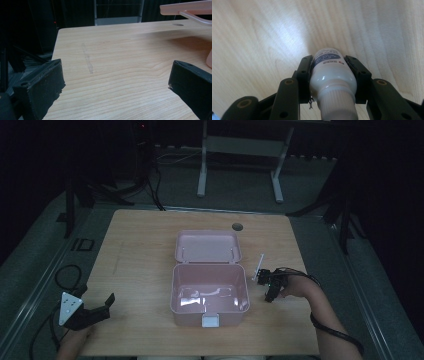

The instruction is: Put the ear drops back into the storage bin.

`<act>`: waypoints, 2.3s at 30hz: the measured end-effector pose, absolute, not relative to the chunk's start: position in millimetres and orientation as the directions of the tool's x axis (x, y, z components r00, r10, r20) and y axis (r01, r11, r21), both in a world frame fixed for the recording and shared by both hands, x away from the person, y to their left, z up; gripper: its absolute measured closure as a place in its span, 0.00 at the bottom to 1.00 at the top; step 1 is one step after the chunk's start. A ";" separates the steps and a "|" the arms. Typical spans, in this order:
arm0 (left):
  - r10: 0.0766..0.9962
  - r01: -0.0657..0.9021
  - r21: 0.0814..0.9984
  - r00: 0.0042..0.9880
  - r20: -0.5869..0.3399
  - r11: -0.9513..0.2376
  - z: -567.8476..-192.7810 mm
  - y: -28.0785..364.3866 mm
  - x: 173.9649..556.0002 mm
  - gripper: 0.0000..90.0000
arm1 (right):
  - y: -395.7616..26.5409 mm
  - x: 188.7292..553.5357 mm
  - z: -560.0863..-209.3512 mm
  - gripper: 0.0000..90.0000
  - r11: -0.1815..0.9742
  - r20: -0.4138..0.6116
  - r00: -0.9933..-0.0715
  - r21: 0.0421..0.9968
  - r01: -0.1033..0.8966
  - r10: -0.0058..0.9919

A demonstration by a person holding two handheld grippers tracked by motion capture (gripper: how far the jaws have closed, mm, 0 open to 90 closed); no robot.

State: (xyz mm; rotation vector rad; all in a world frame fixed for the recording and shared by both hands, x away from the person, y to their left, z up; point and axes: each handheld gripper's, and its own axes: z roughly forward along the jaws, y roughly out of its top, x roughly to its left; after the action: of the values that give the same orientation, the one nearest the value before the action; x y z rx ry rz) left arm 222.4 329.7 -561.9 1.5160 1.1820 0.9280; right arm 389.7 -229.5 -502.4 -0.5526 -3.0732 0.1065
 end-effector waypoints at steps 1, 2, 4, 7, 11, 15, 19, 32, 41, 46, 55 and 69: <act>0.971 0.236 0.970 0.240 0.006 -0.064 -561.9 329.6 222.4 0.00 | -229.2 387.0 -502.2 0.66 0.945 -0.005 -0.948 -0.076 0.319 0.320; 0.971 0.236 0.970 0.240 0.006 -0.064 -561.9 329.6 222.4 0.00 | -229.2 384.7 -502.1 0.66 0.953 -0.012 -0.956 -0.079 0.292 0.292; 0.971 0.236 0.970 0.240 0.006 -0.064 -561.9 329.6 222.4 0.00 | -229.6 381.2 -502.2 0.66 0.963 -0.009 -0.966 -0.078 0.259 0.259; 0.971 0.236 0.970 0.239 0.006 -0.064 -562.0 329.5 222.4 0.00 | -230.3 377.4 -501.5 0.66 0.972 -0.006 -0.974 -0.075 0.224 0.224; 0.971 0.236 0.970 0.239 0.006 -0.064 -562.0 329.5 222.4 0.00 | -231.5 372.4 -499.2 0.66 0.982 -0.018 -0.984 -0.068 0.176 0.175; 0.971 0.237 0.969 0.239 0.005 -0.064 -561.9 329.5 222.5 0.00 | -232.8 366.8 -496.4 0.66 0.989 -0.022 -0.992 -0.080 0.125 0.124; 0.971 0.235 0.970 0.239 0.008 -0.066 -562.0 329.4 222.3 0.00 | -233.0 357.6 -494.8 0.66 0.995 -0.018 -0.999 -0.093 0.045 0.044; 0.971 0.236 0.970 0.237 0.008 -0.066 -561.9 329.2 222.4 0.00 | -230.6 340.0 -483.5 0.66 0.995 -0.043 -0.999 -0.100 -0.015 -0.020; 0.971 0.236 0.970 0.238 0.008 -0.066 -561.9 329.2 222.4 0.00 | -230.9 335.6 -472.4 0.66 0.994 -0.040 -0.999 -0.108 -0.016 -0.020; 0.971 0.237 0.969 0.237 0.008 -0.066 -561.9 329.2 222.5 0.00 | -230.1 332.1 -462.6 0.66 0.993 -0.044 -0.999 -0.114 -0.024 -0.029; 0.972 0.238 0.969 0.236 0.007 -0.065 -561.9 329.2 222.5 0.00 | -223.2 325.5 -431.1 0.66 0.995 -0.063 -0.997 -0.098 -0.031 -0.037; 0.972 0.238 0.969 0.235 0.006 -0.064 -561.9 329.3 222.6 0.00 | -207.9 319.5 -384.0 0.66 0.998 -0.073 -0.996 -0.056 -0.042 -0.046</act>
State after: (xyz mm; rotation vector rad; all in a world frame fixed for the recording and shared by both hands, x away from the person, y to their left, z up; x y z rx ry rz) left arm 222.6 329.3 -561.9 1.5159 1.1871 0.9307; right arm 319.5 -207.9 -384.0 0.0709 -3.2139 0.0884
